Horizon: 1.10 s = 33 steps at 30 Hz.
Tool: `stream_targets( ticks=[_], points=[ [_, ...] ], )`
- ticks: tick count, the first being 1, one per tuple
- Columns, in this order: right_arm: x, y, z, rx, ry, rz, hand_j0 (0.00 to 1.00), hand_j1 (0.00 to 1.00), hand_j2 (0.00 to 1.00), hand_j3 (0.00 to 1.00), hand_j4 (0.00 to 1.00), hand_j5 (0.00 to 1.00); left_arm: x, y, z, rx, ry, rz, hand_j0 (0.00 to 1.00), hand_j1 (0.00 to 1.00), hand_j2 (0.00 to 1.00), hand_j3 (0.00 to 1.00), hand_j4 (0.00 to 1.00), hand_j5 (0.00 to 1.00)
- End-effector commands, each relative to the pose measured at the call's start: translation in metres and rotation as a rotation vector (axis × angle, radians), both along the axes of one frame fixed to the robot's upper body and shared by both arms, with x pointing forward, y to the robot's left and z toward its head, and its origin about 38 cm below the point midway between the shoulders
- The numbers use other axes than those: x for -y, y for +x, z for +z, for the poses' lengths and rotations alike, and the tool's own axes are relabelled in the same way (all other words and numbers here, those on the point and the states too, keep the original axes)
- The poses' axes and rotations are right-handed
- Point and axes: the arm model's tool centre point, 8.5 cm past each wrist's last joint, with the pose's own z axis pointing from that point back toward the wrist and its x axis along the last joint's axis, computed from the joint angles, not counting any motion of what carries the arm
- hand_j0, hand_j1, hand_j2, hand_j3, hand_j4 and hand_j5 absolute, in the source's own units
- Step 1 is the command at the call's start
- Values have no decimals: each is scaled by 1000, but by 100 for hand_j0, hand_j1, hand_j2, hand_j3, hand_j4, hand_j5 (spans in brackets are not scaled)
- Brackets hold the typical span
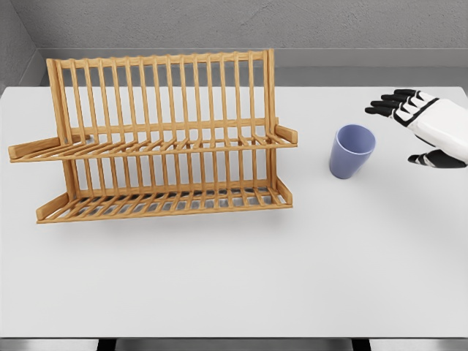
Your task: Right arm put cup on second shelf
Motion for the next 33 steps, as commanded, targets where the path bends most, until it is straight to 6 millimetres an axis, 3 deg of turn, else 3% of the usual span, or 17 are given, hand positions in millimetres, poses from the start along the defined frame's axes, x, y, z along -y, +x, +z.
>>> stream_targets(
  ticks=[1, 3, 6, 8, 13, 20, 22, 27, 33],
  points=[
    [-1, 0, 0, -2, 5, 2, 100, 100, 100, 100, 100, 100, 0, 0, 0, 0, 0, 1, 100, 100, 100, 100, 100, 100],
    [1, 1, -1, -6, 12, -12, 100, 100, 100, 100, 100, 100, 0, 0, 0, 0, 0, -1, 100, 100, 100, 100, 100, 100],
    [34, 18, -15, -54, 22, -273, 100, 100, 100, 100, 100, 100, 0, 0, 0, 0, 0, 1, 100, 100, 100, 100, 100, 100],
    [39, 21, -12, -48, 20, -302, 100, 100, 100, 100, 100, 100, 0, 0, 0, 0, 0, -1, 100, 100, 100, 100, 100, 100],
    [12, 44, 15, -220, -185, -211, 100, 100, 100, 100, 100, 100, 0, 0, 0, 0, 0, -1, 100, 100, 100, 100, 100, 100],
    [-27, 45, 39, -160, -185, -113, 100, 100, 100, 100, 100, 100, 0, 0, 0, 0, 0, -1, 100, 100, 100, 100, 100, 100],
    [-49, 53, 33, -176, -198, -66, 100, 100, 100, 100, 100, 100, 0, 0, 0, 0, 0, 1, 100, 100, 100, 100, 100, 100],
    [-66, 55, 14, -220, -205, -20, 100, 100, 100, 100, 100, 100, 0, 0, 0, 0, 0, -1, 100, 100, 100, 100, 100, 100],
    [-65, 59, 0, -257, -198, -32, 100, 100, 100, 100, 100, 100, 0, 0, 0, 0, 0, -1, 100, 100, 100, 100, 100, 100]
  ],
)
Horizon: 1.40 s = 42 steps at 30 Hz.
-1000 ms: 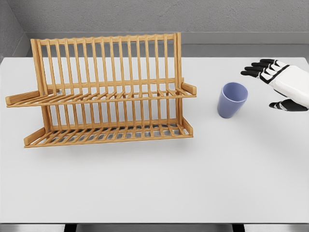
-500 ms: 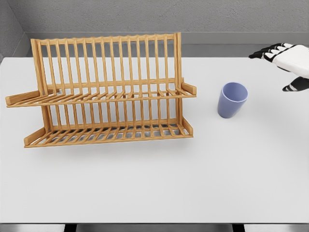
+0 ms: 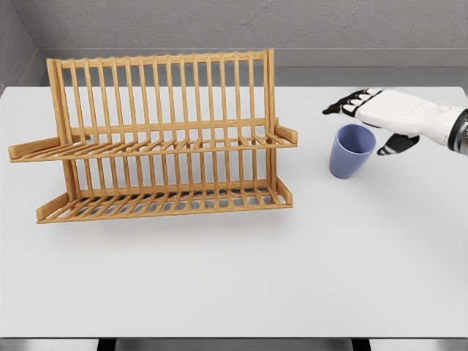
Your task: Right arm put cup on second shelf
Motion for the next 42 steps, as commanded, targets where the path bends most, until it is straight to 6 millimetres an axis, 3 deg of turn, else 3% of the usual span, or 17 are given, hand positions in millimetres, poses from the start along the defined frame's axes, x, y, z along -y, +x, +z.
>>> stream_targets(
  ticks=[1, 11, 37, 42],
  points=[
    [2, 2, -6, -18, 3, -13, 100, 100, 100, 100, 100, 100, 0, 0, 0, 0, 0, 0, 100, 100, 100, 100, 100, 100],
    [3, 8, -31, -82, 5, -34, 100, 100, 100, 100, 100, 100, 0, 0, 0, 0, 0, 0, 100, 100, 100, 100, 100, 100],
    [3, 15, -30, -79, 11, -46, 100, 100, 100, 100, 100, 100, 0, 0, 0, 0, 0, 0, 100, 100, 100, 100, 100, 100],
    [7, 20, -37, -97, 17, -65, 100, 100, 100, 100, 100, 100, 0, 0, 0, 0, 0, 0, 100, 100, 100, 100, 100, 100]
  ],
)
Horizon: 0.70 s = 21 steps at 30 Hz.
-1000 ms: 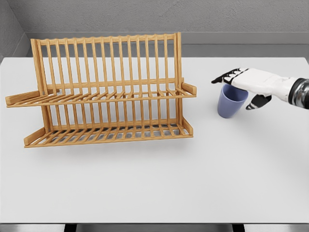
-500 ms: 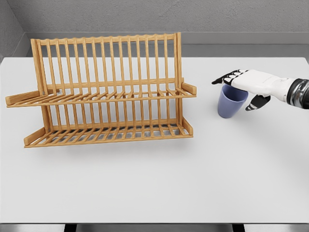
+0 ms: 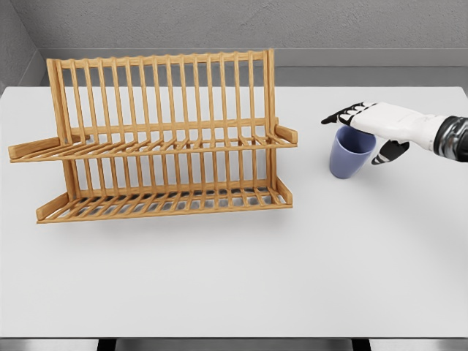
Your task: Right arm put cup on second shelf
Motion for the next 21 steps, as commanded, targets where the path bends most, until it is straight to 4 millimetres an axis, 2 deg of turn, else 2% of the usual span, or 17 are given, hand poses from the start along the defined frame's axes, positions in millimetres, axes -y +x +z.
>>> stream_targets(
  ticks=[1, 5, 21],
  points=[
    [2, 2, -3, -7, 3, -9, 100, 100, 100, 100, 100, 100, 0, 0, 0, 0, 0, -1, 100, 100, 100, 100, 100, 100],
    [1, 3, -11, -27, 1, -13, 100, 100, 100, 100, 100, 100, 0, 0, 0, 0, 0, -1, 100, 100, 100, 100, 100, 100],
    [3, 9, -16, -41, 10, -30, 100, 100, 100, 100, 100, 100, 0, 0, 0, 0, 0, -1, 100, 100, 100, 100, 100, 100]
  ],
)
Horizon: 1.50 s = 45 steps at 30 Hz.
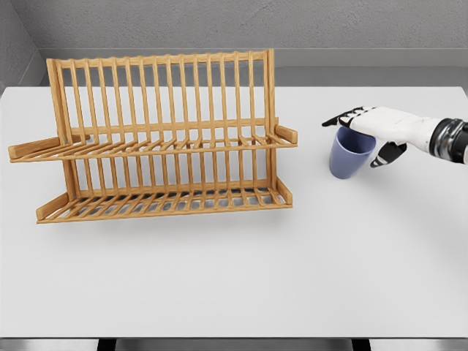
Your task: Right arm put cup on second shelf
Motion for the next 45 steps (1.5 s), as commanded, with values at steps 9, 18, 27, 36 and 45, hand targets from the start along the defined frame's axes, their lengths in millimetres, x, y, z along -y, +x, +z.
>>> stream_targets(
  ticks=[9, 18, 27, 36, 45],
  points=[
    [-1, 3, -2, -5, 5, -3, 92, 92, 92, 92, 92, 92, 0, 0, 0, 0, 0, -1, 100, 100, 100, 100, 100, 100],
    [-1, 3, -1, -5, 4, -4, 72, 72, 72, 72, 72, 72, 0, 0, 0, 0, 0, -1, 100, 100, 100, 100, 100, 100],
    [-2, 2, 0, -2, 3, 1, 66, 66, 66, 66, 66, 66, 0, 0, 0, 0, 0, 1, 100, 100, 100, 100, 100, 100],
    [-3, 4, 12, 29, 1, 8, 64, 64, 64, 64, 64, 64, 0, 0, 0, 0, 0, 1, 100, 100, 100, 100, 100, 100],
    [-9, 9, 52, 125, 11, 26, 64, 64, 64, 64, 64, 64, 0, 0, 0, 0, 0, 1, 100, 100, 100, 100, 100, 100]
  ],
)
